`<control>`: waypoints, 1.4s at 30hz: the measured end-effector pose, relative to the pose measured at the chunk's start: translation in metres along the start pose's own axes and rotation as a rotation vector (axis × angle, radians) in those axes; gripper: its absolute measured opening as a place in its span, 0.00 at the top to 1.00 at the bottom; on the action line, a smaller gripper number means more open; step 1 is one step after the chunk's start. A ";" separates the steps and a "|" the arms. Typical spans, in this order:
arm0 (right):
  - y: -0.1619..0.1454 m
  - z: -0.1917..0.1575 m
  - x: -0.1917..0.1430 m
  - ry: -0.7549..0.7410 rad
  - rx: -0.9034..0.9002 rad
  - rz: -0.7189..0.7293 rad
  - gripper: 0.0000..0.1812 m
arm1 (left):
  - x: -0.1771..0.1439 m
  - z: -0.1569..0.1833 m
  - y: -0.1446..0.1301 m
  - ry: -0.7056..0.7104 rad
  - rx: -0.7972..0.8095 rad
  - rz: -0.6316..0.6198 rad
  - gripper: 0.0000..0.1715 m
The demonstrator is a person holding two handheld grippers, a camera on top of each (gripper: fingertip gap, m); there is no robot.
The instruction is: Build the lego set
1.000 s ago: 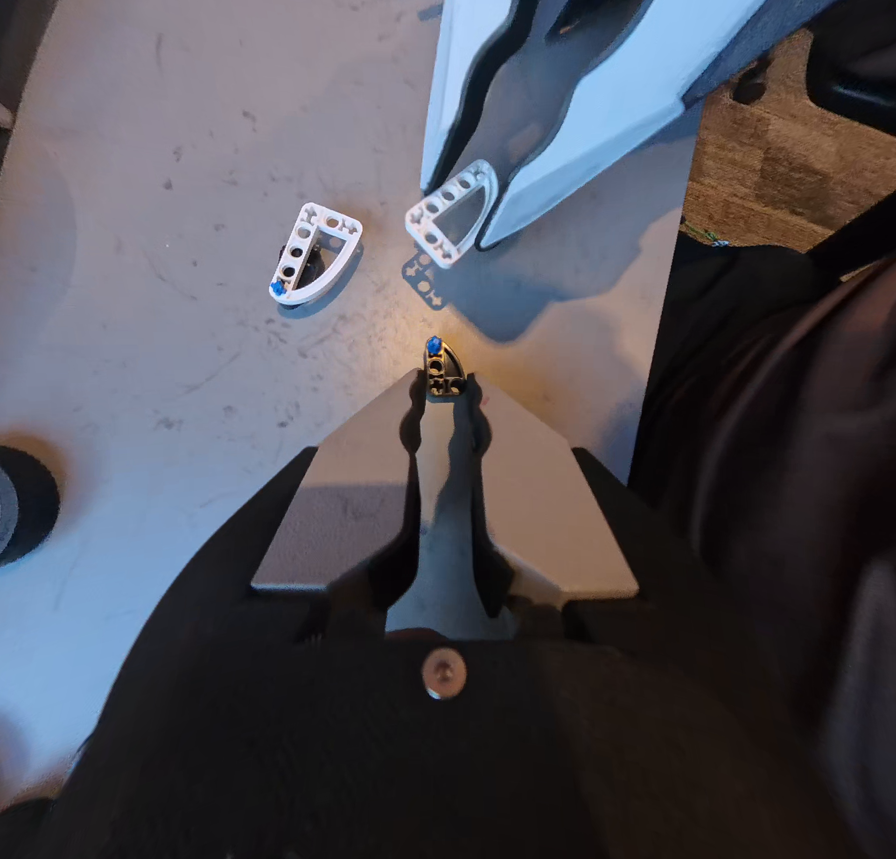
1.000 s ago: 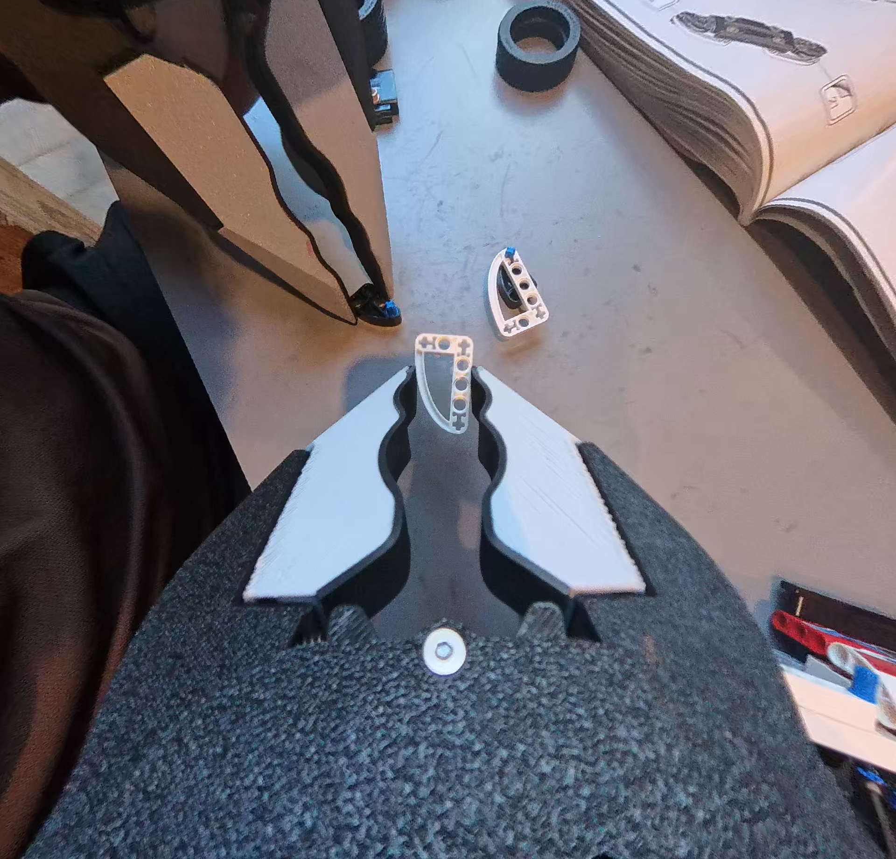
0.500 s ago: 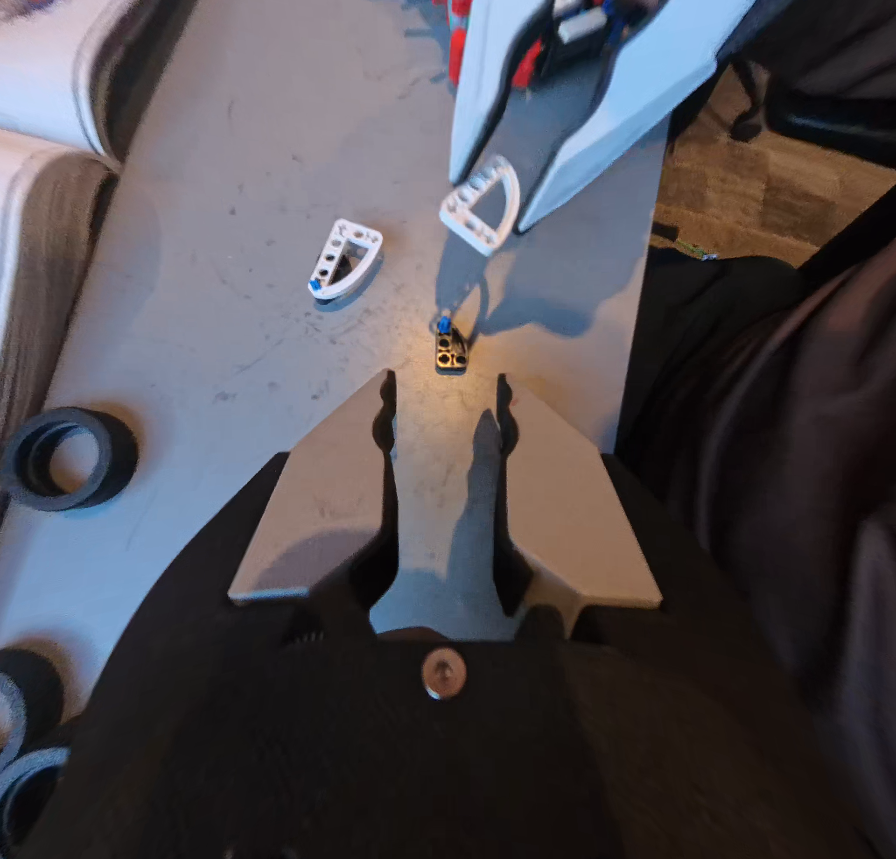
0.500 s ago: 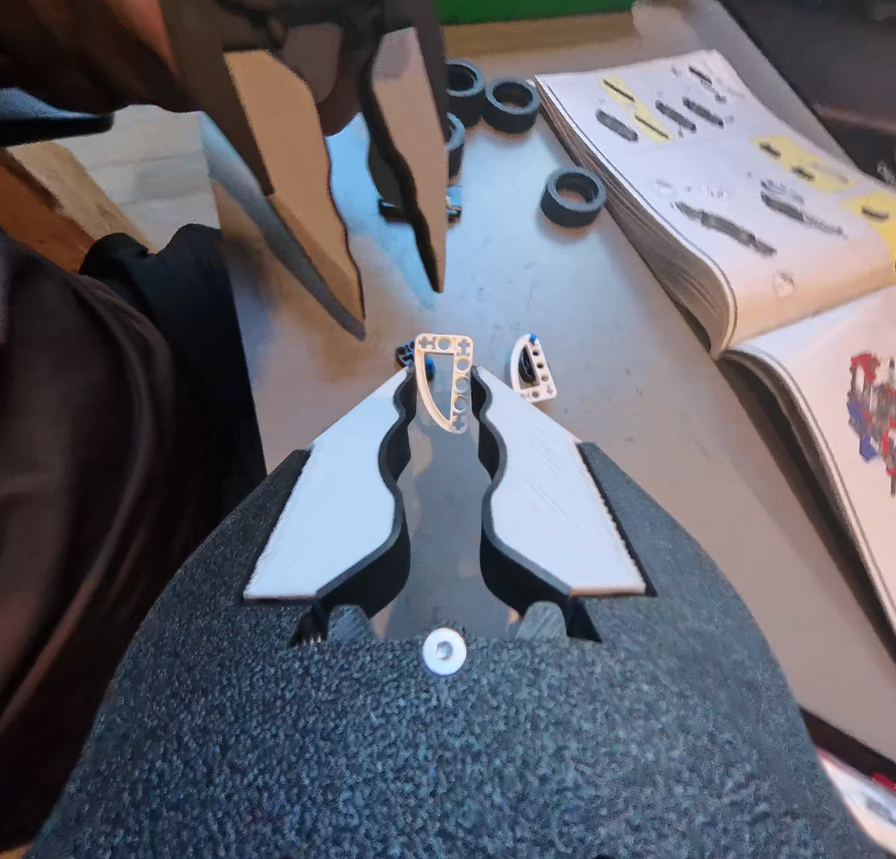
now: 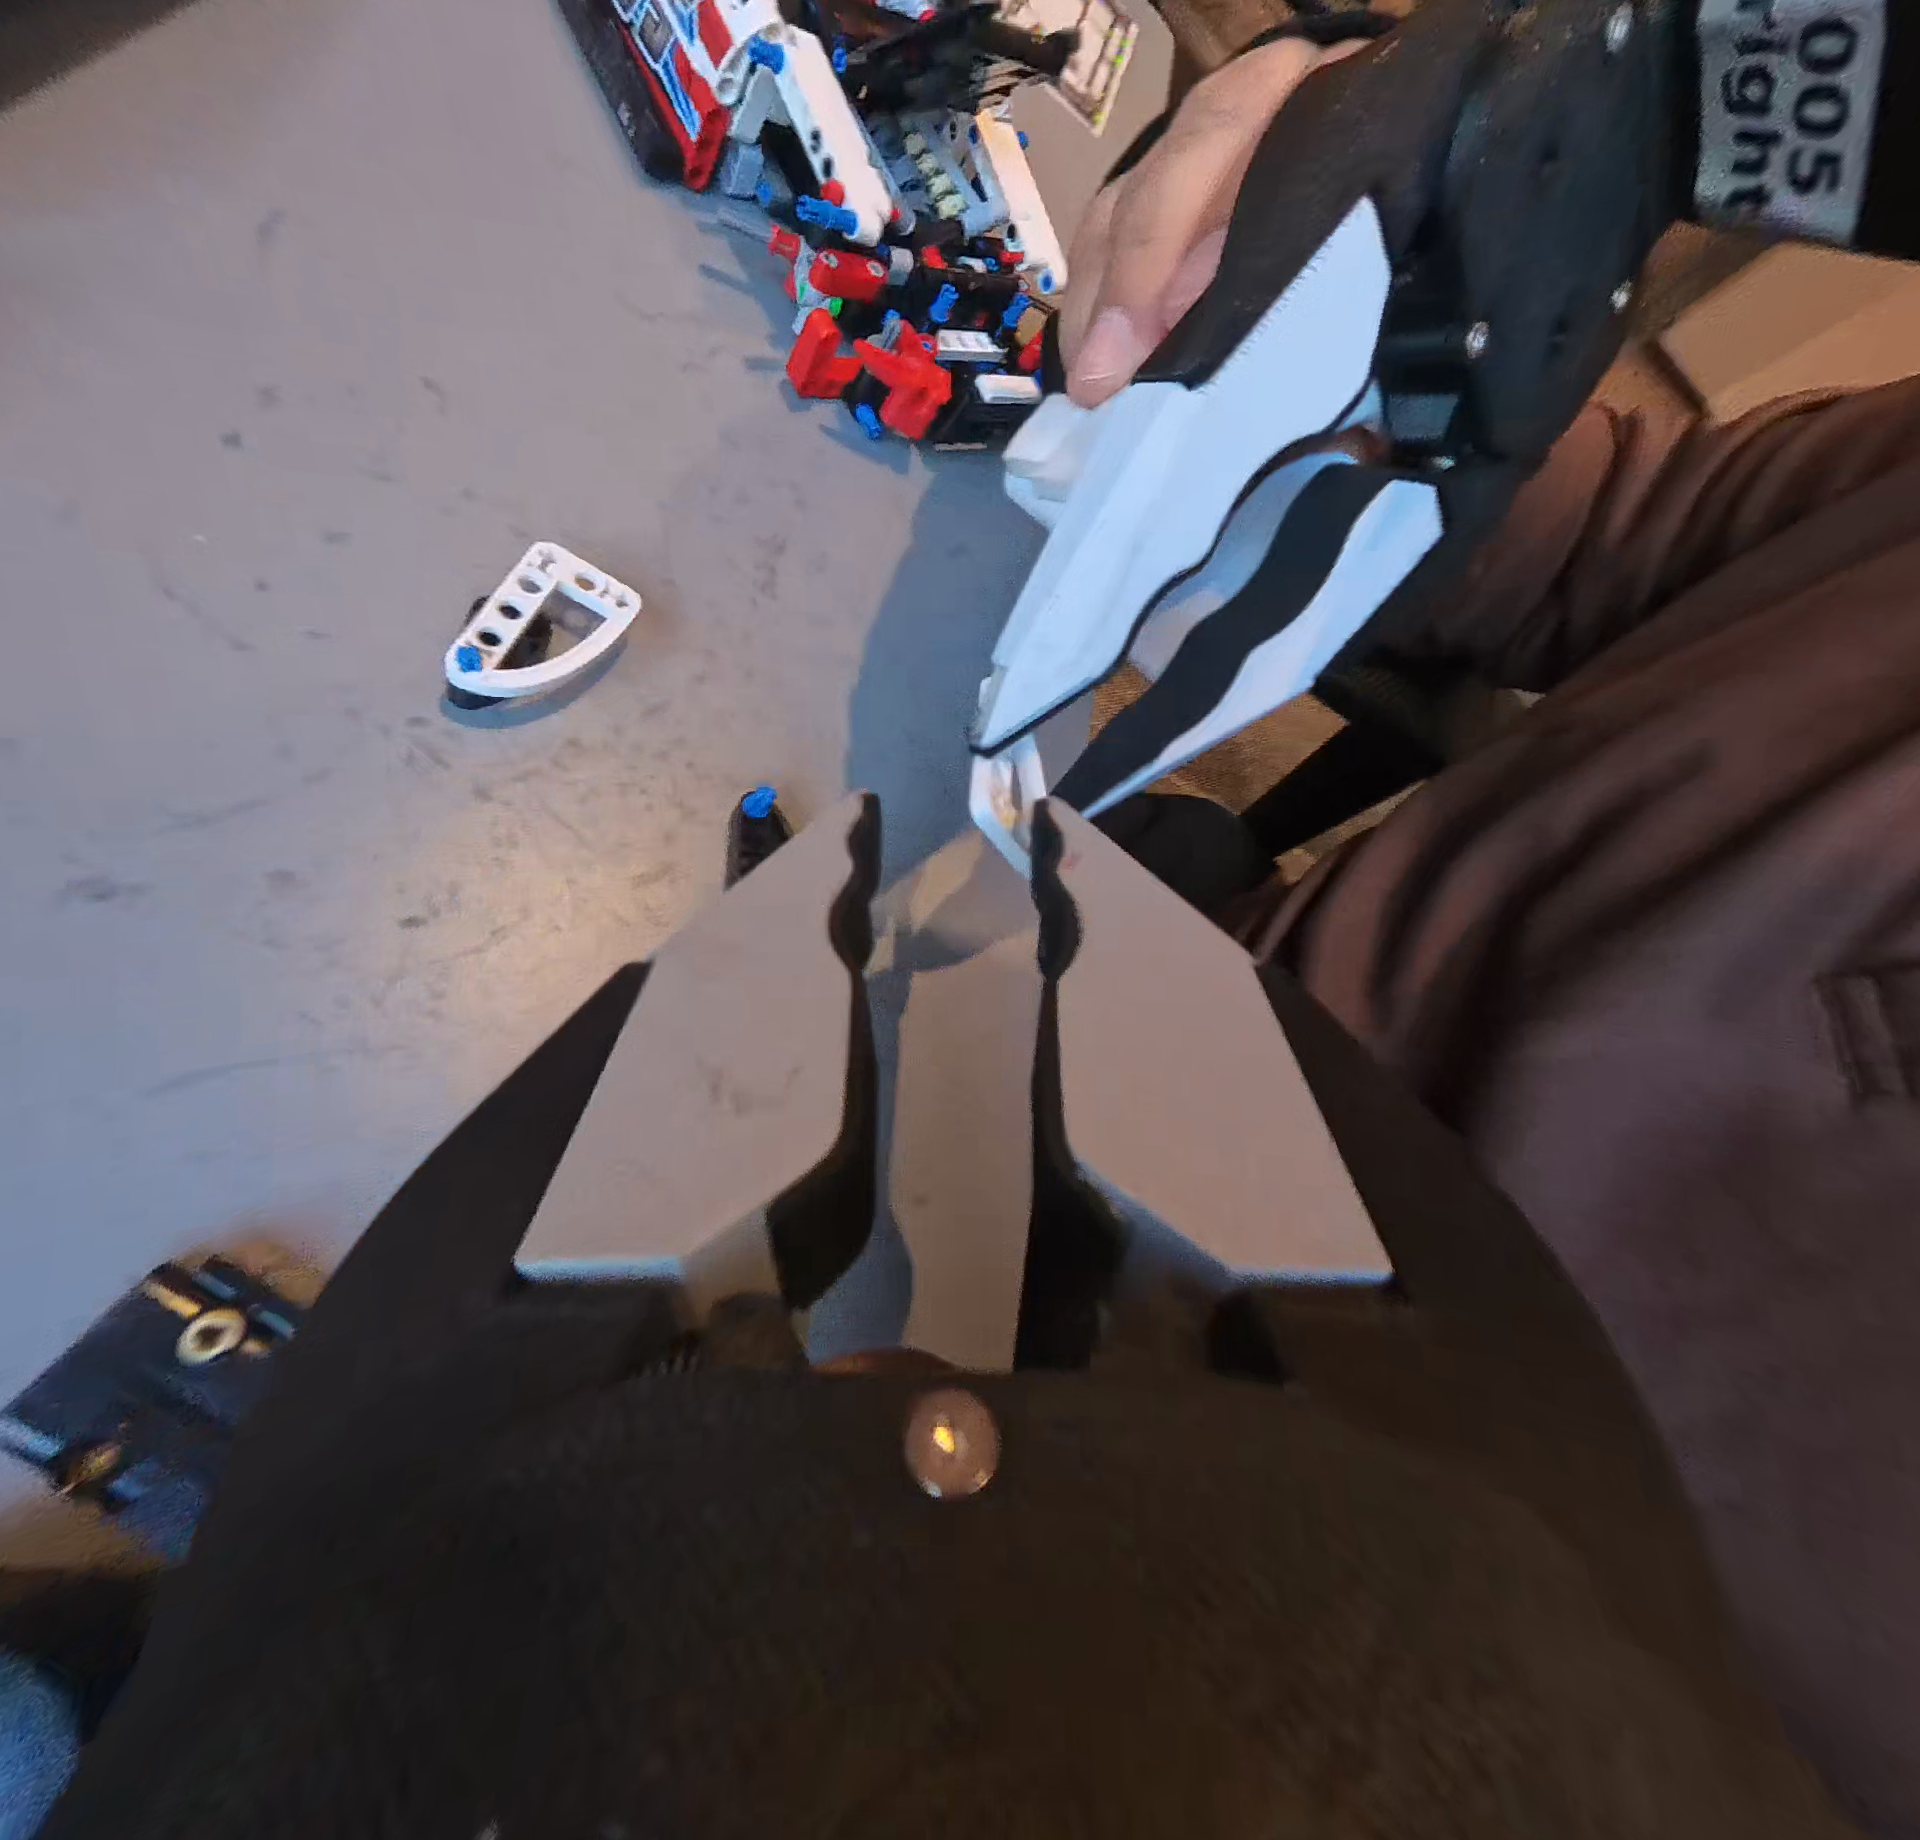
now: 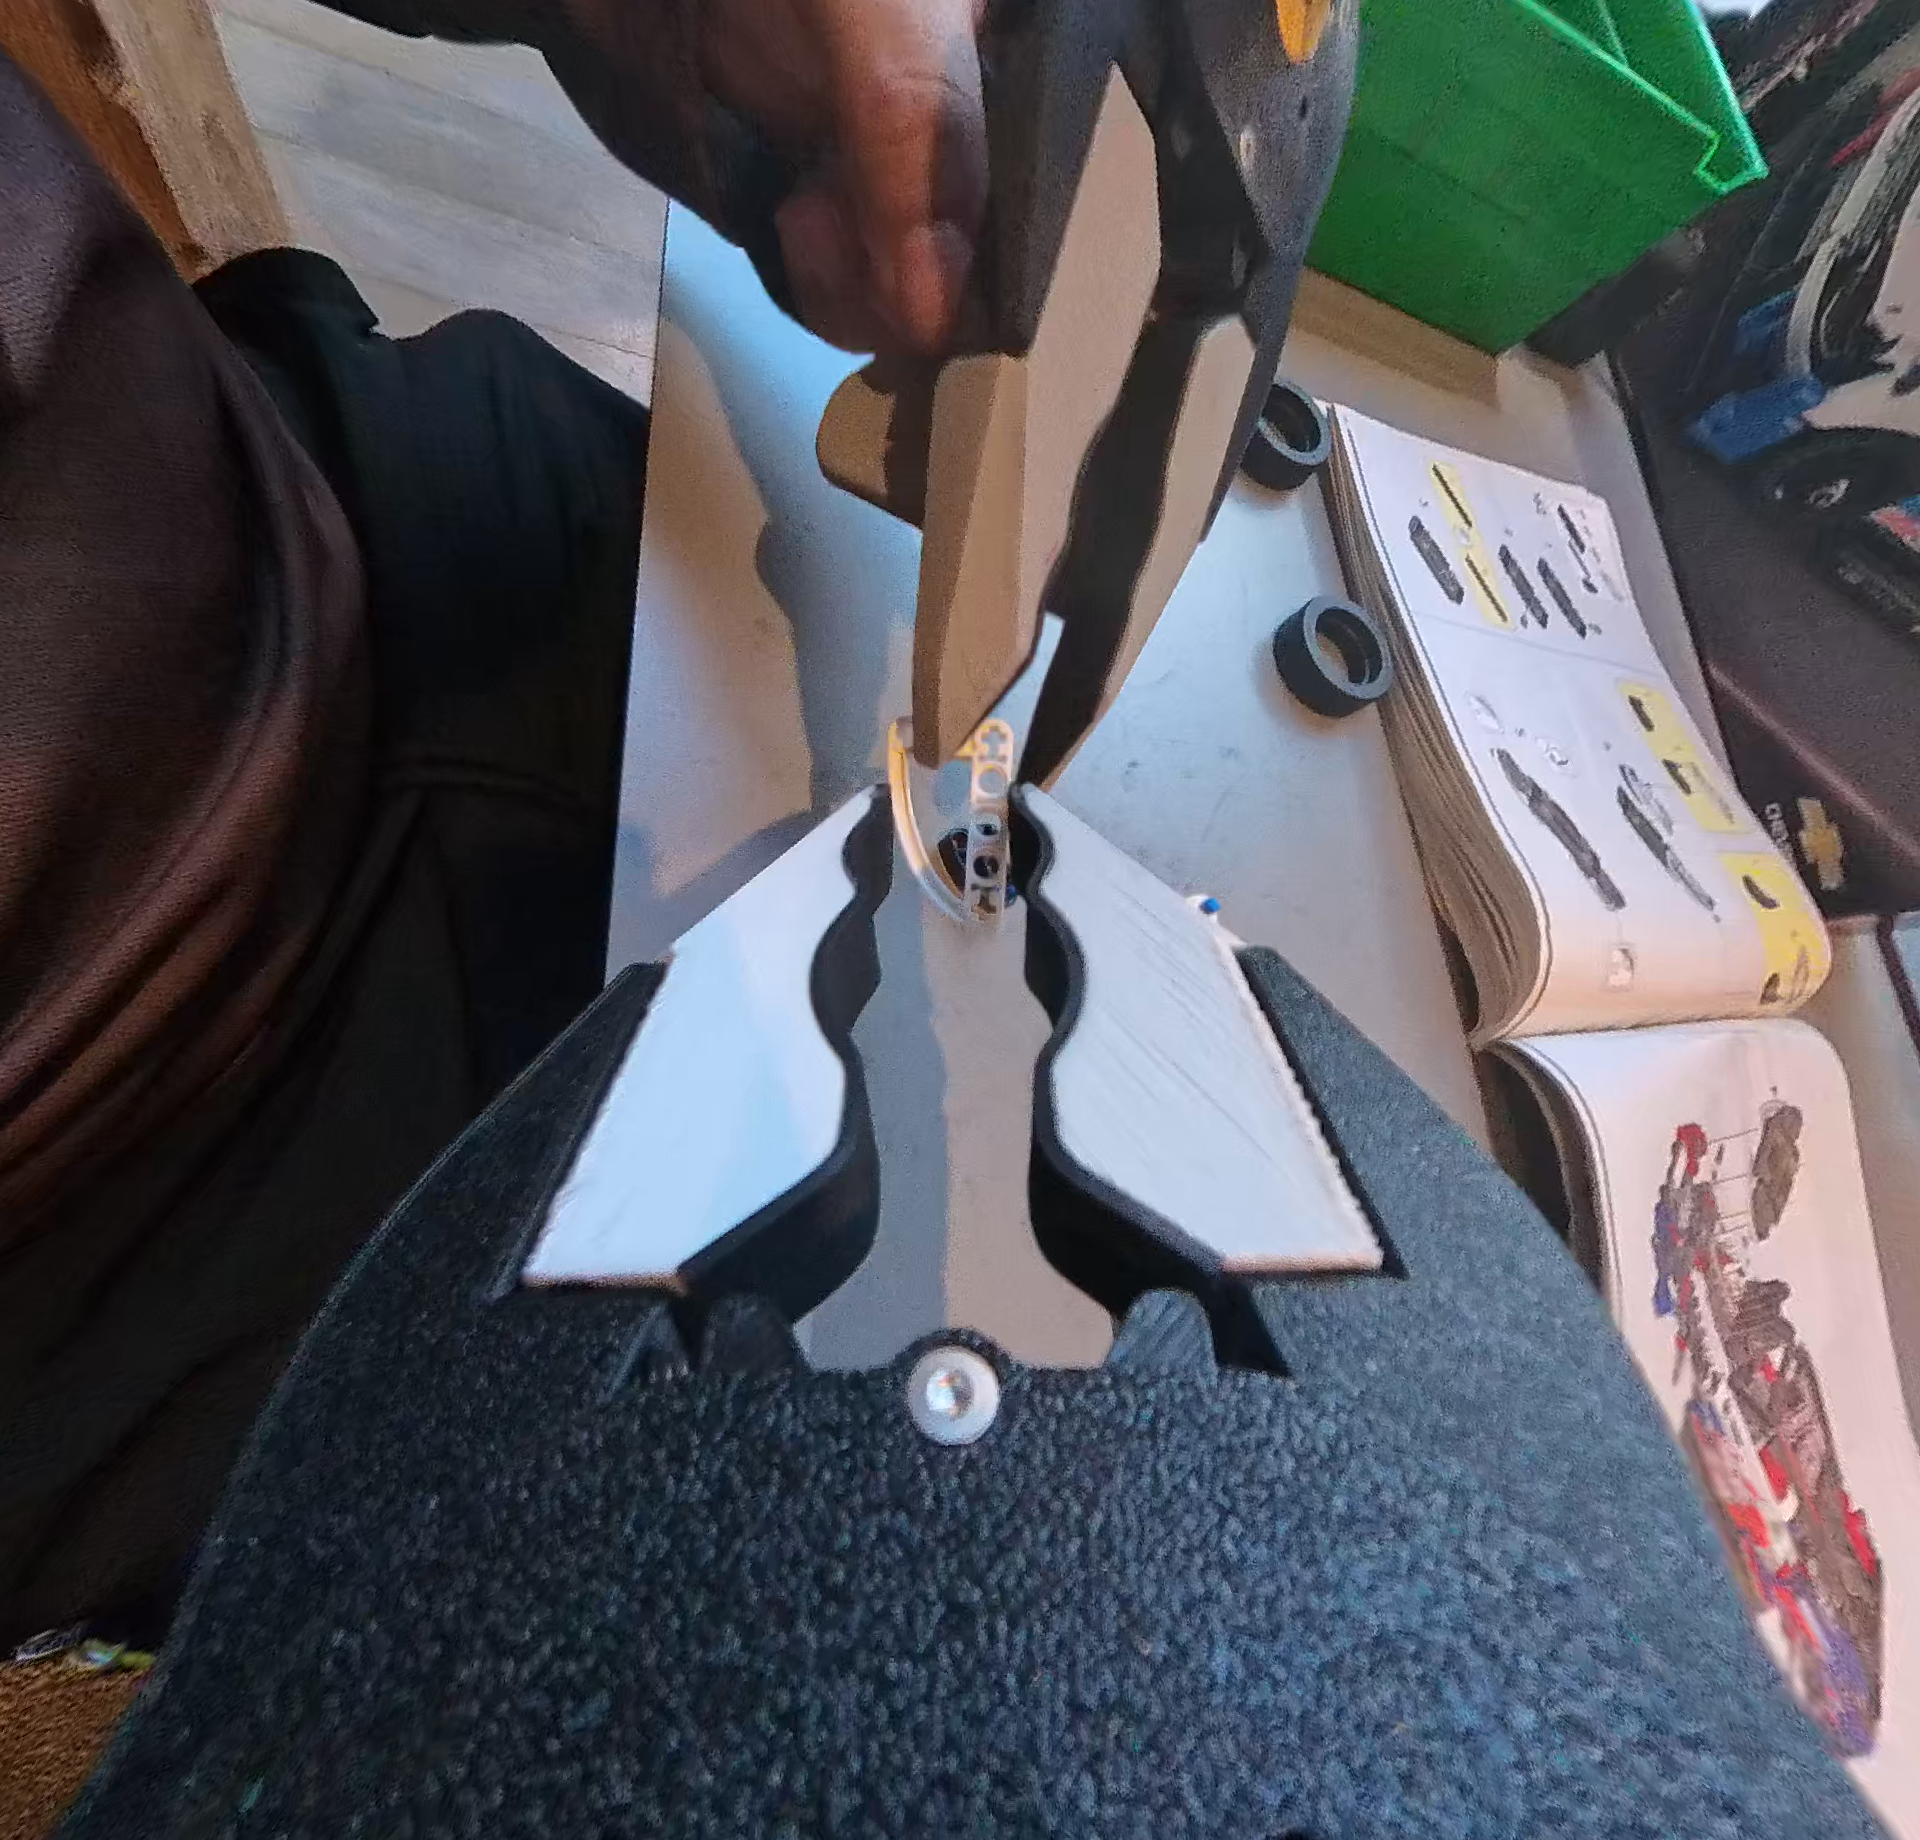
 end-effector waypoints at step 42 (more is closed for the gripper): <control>-0.010 0.004 0.020 -0.075 -0.069 -0.063 0.89 | -0.012 -0.012 -0.008 -0.238 -0.365 0.342 0.99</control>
Point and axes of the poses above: each gripper's, where its closed fingertips meet, x out along the fingers, y out of its top, z = x × y across the jaws, the point moved 2 cm from there along -x, back along the fingers, and after that the axes turned 15 degrees about -y, right-handed, at the moved point
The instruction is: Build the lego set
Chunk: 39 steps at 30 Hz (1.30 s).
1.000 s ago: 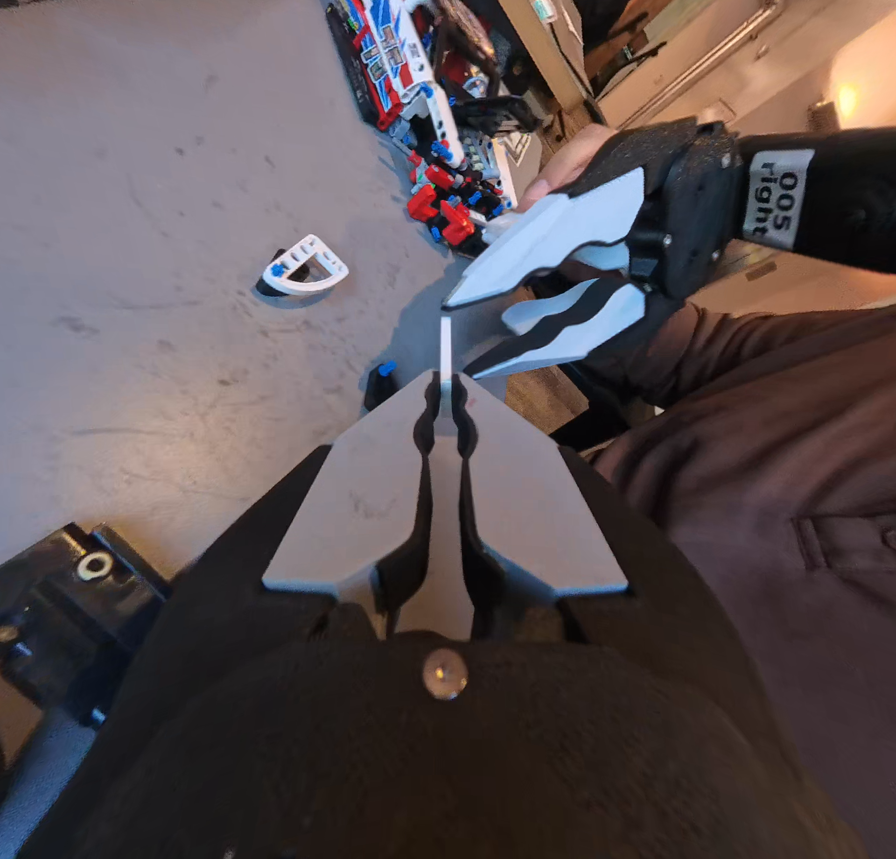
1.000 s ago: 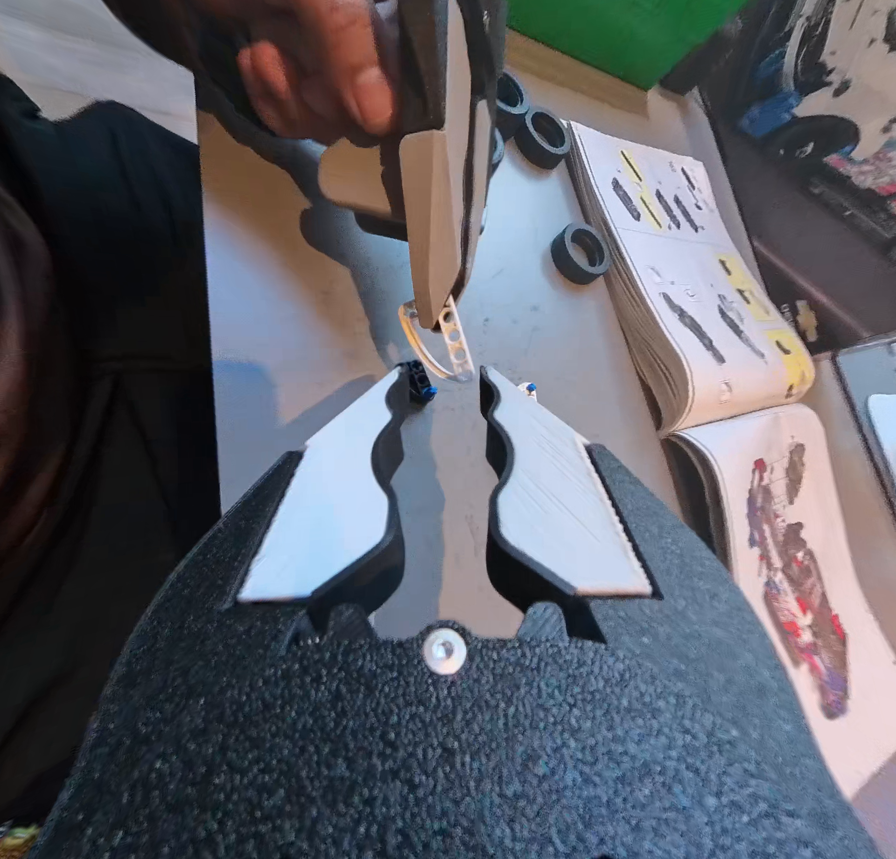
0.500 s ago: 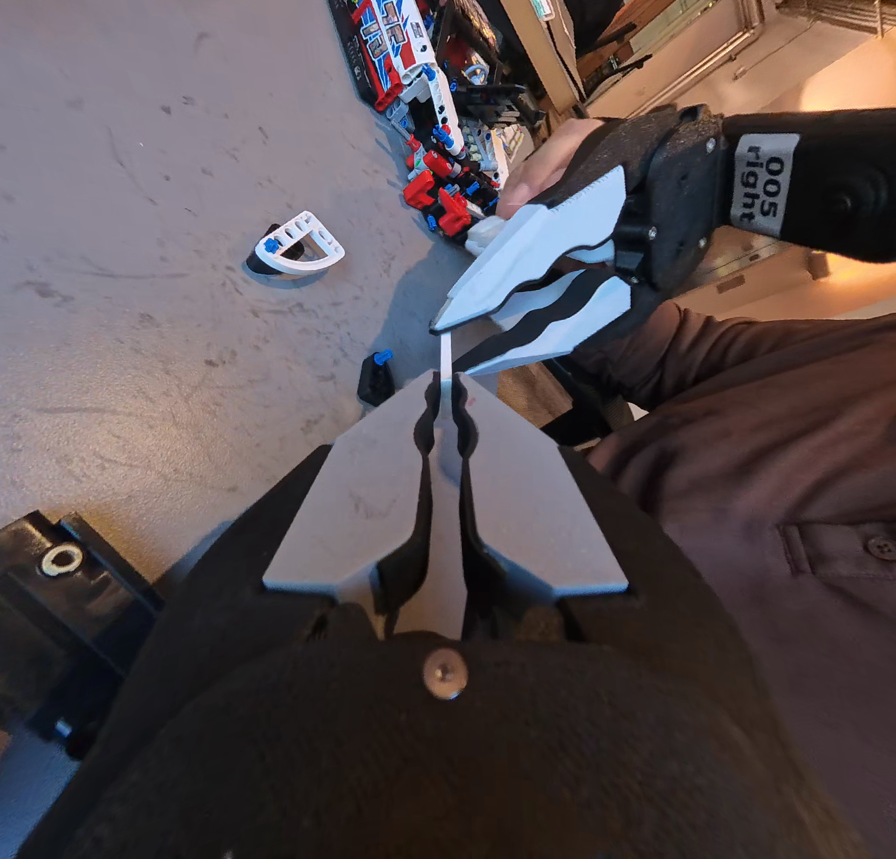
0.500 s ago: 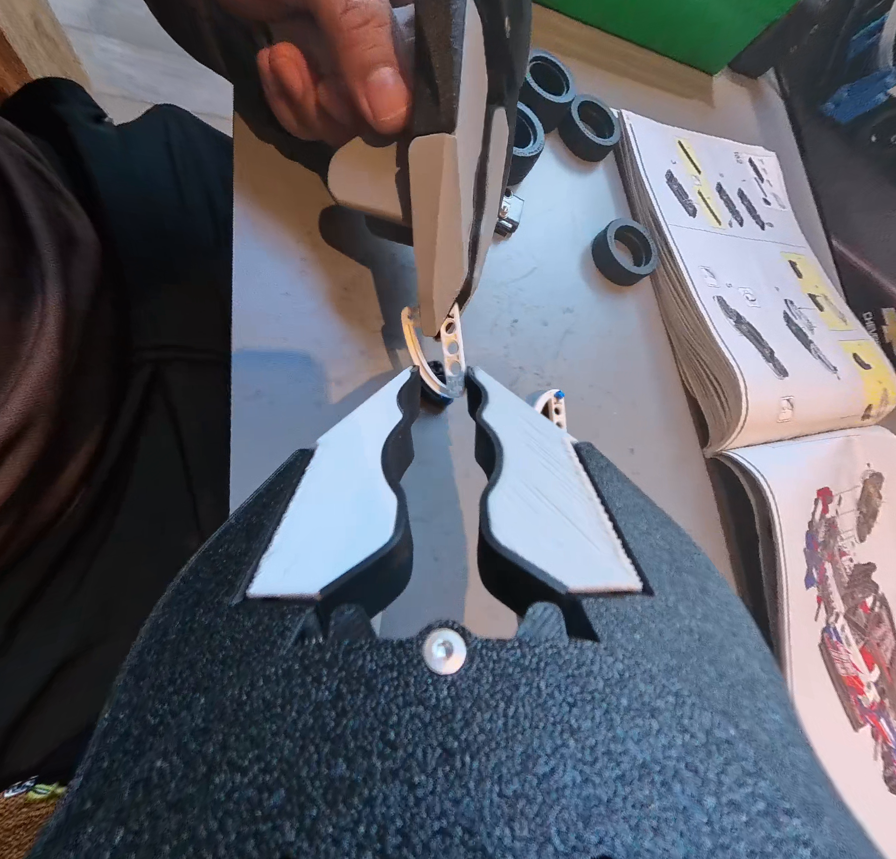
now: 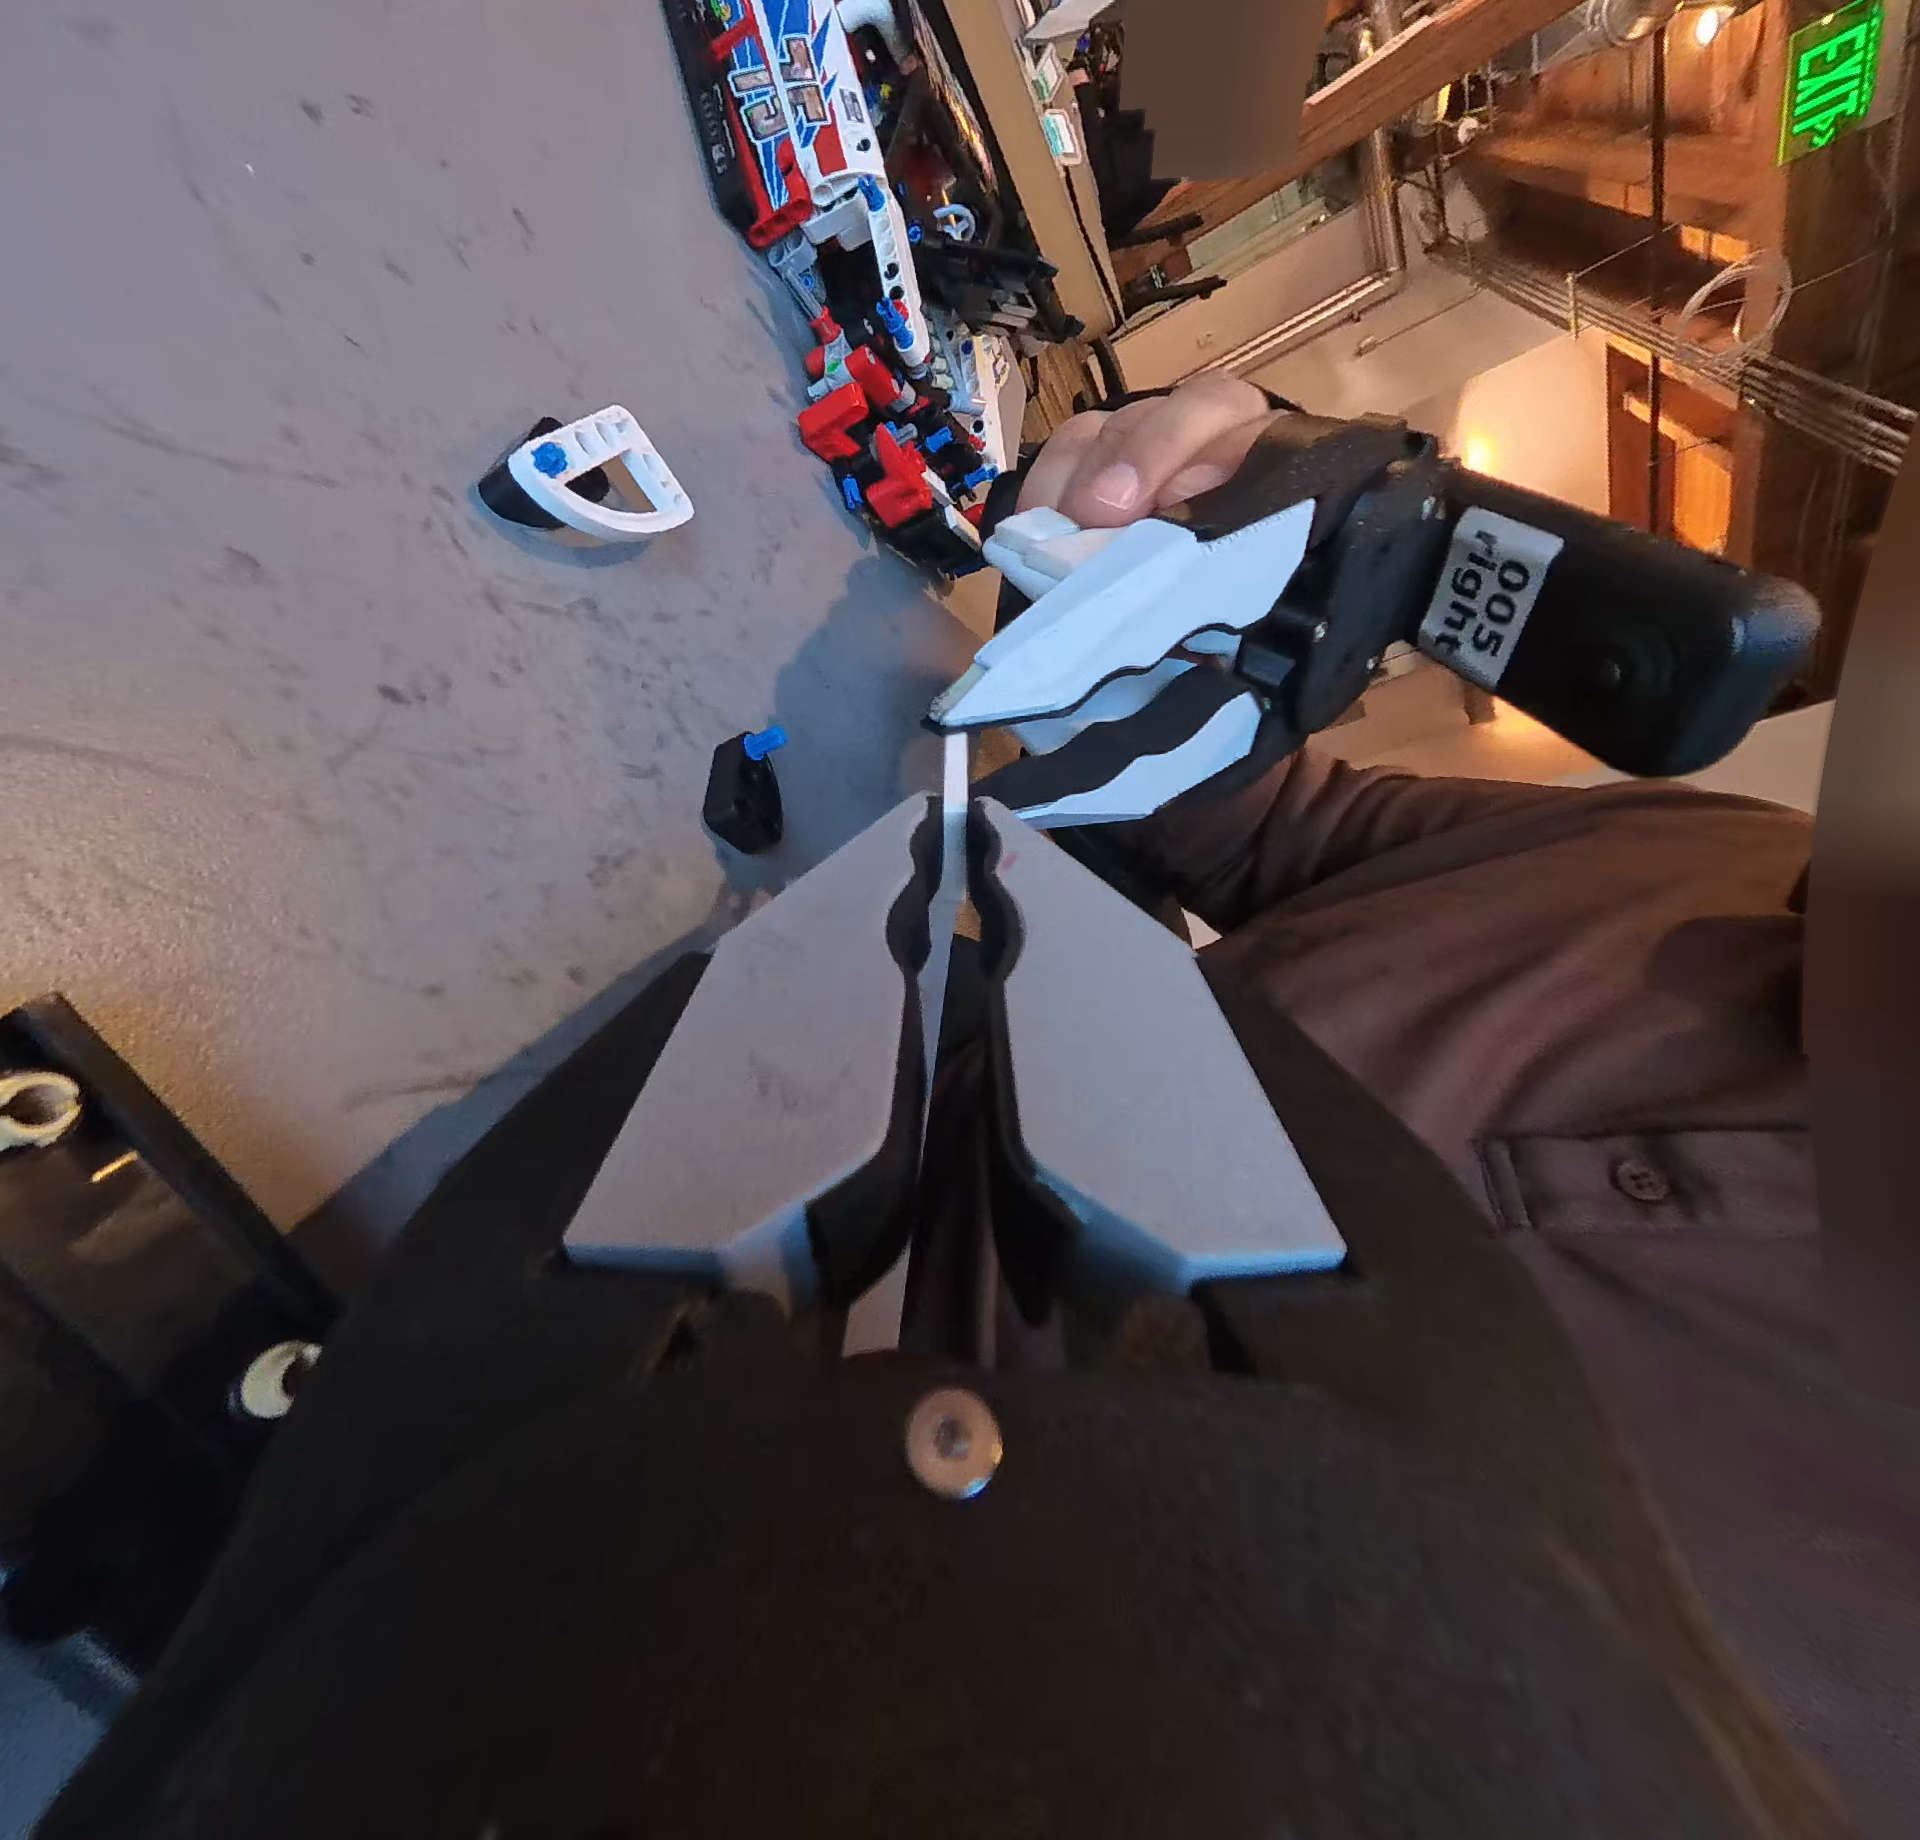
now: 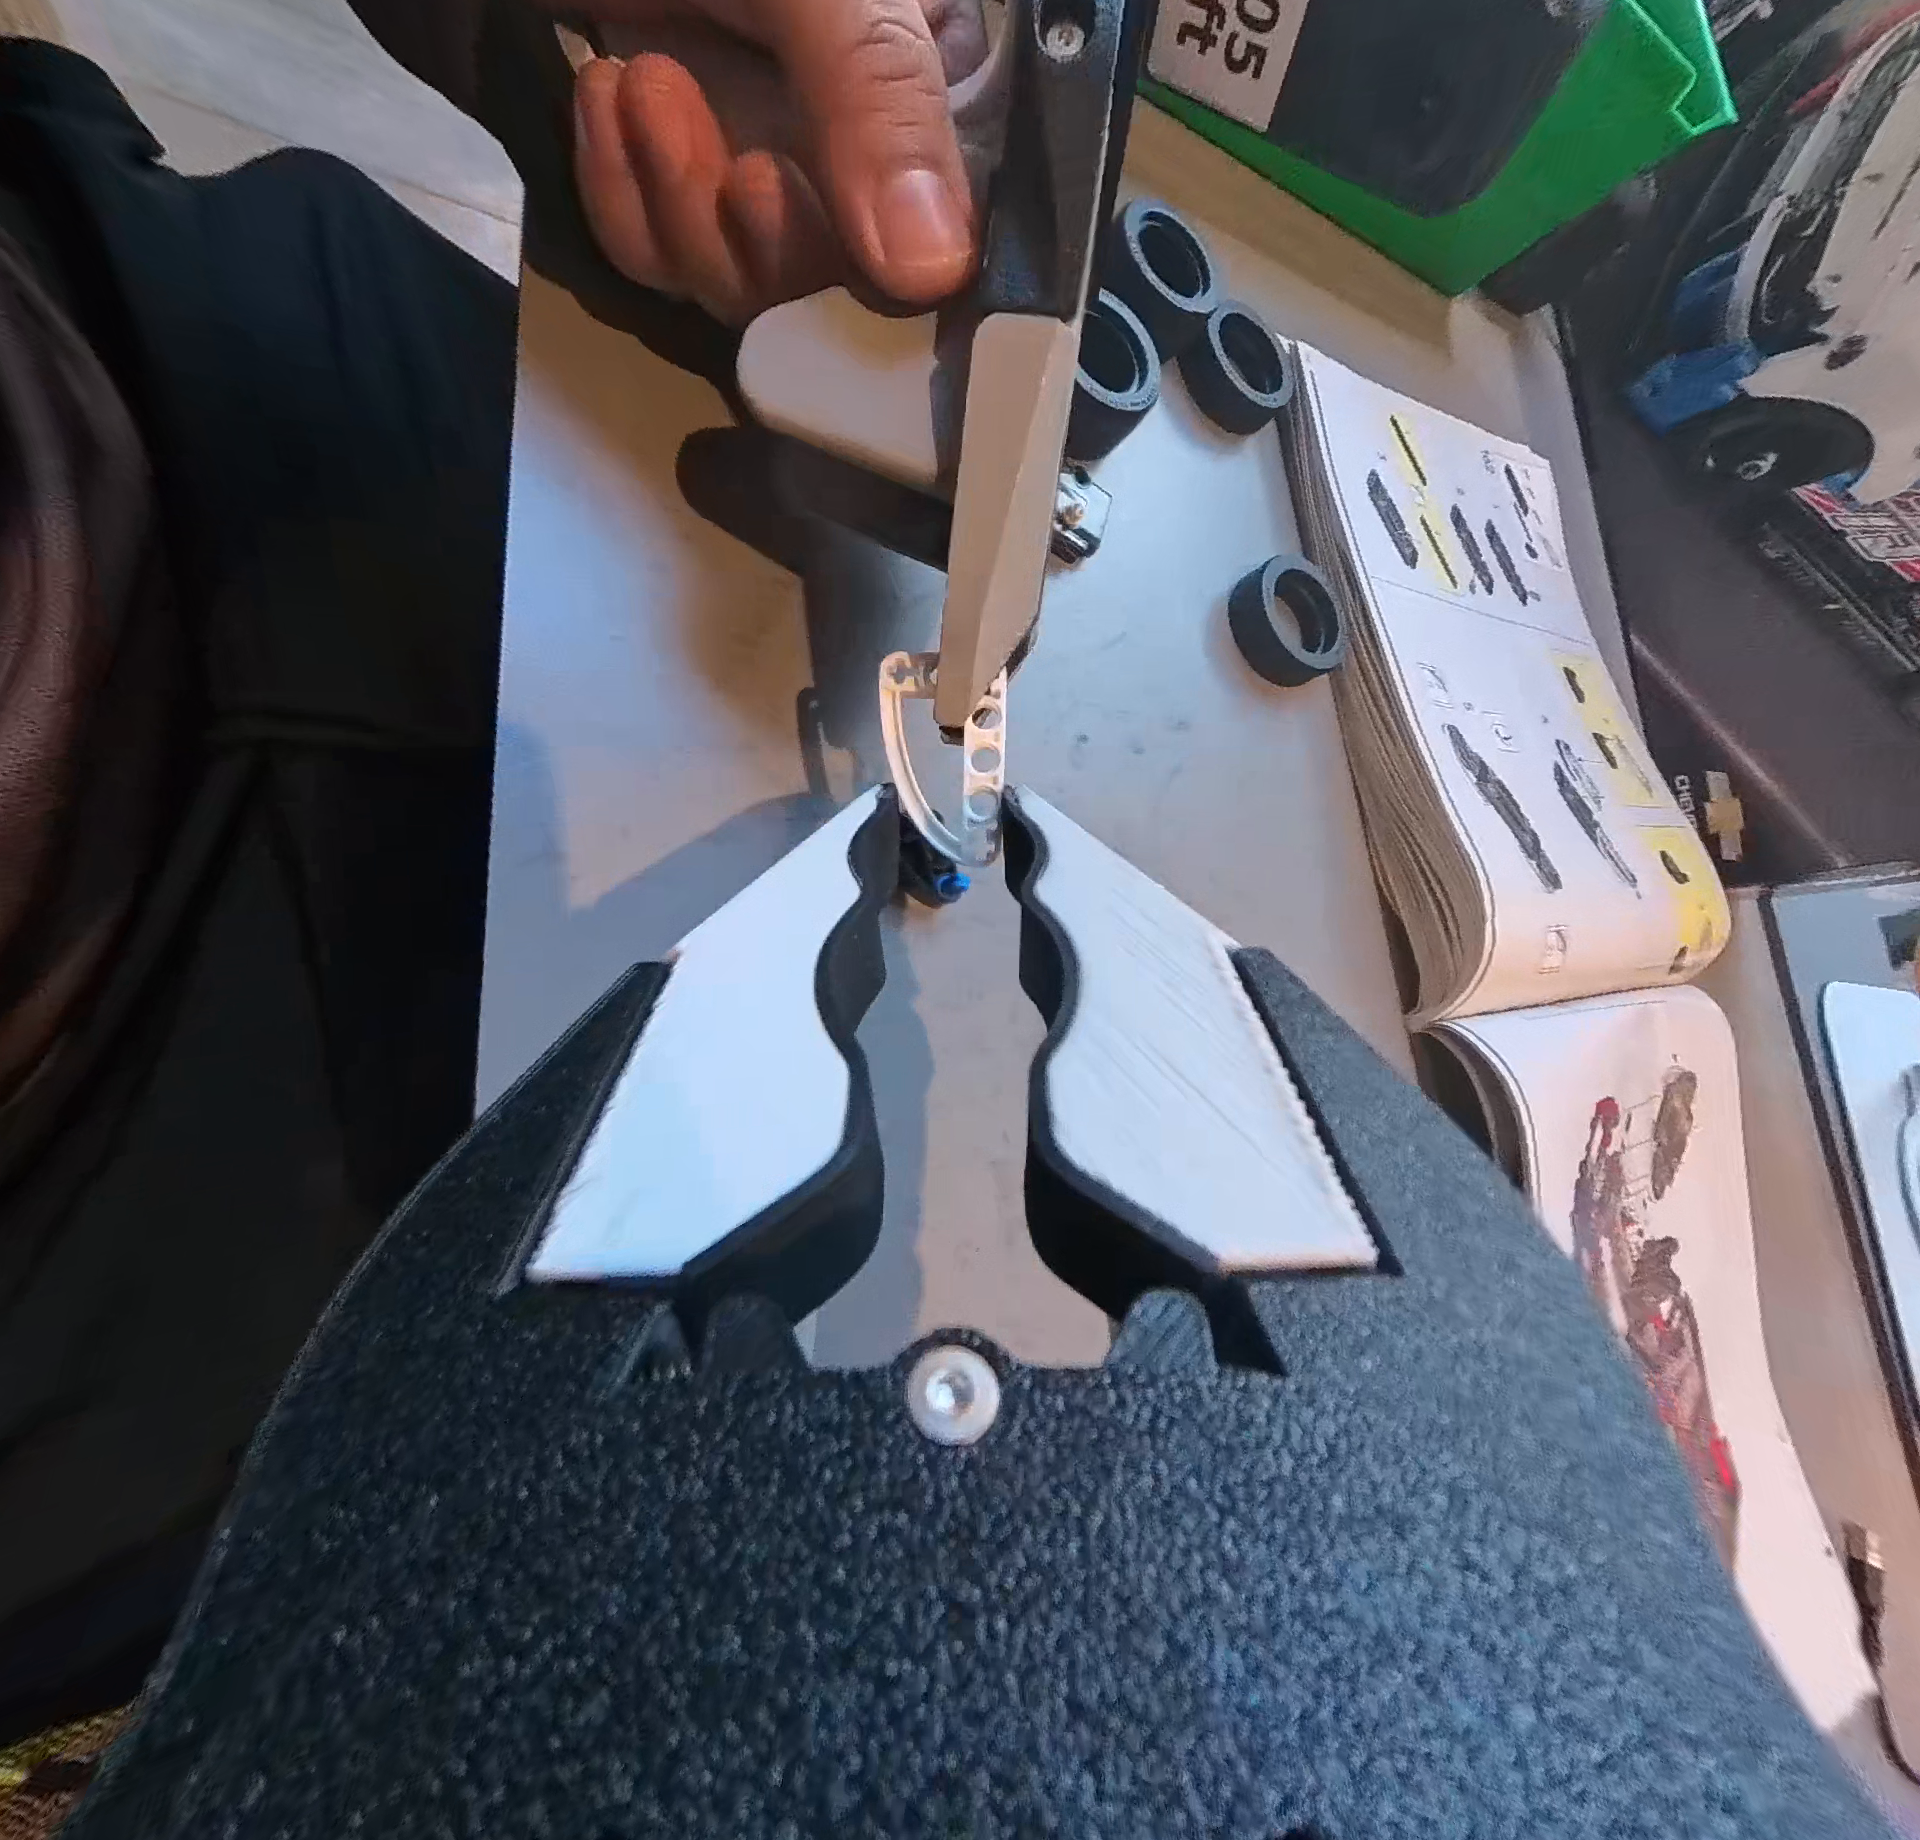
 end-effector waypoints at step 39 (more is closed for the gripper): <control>-0.017 -0.007 0.008 0.211 0.270 -0.211 0.77 | -0.014 -0.024 -0.021 0.579 0.794 -0.487 0.86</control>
Point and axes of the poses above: each gripper's, where its closed fingertips meet, x out along the fingers, y out of its top, z = x × y across the jaws, the point moved 2 cm from there along -x, back along the fingers, and after that the axes turned 15 degrees about -y, right-handed, at the moved point
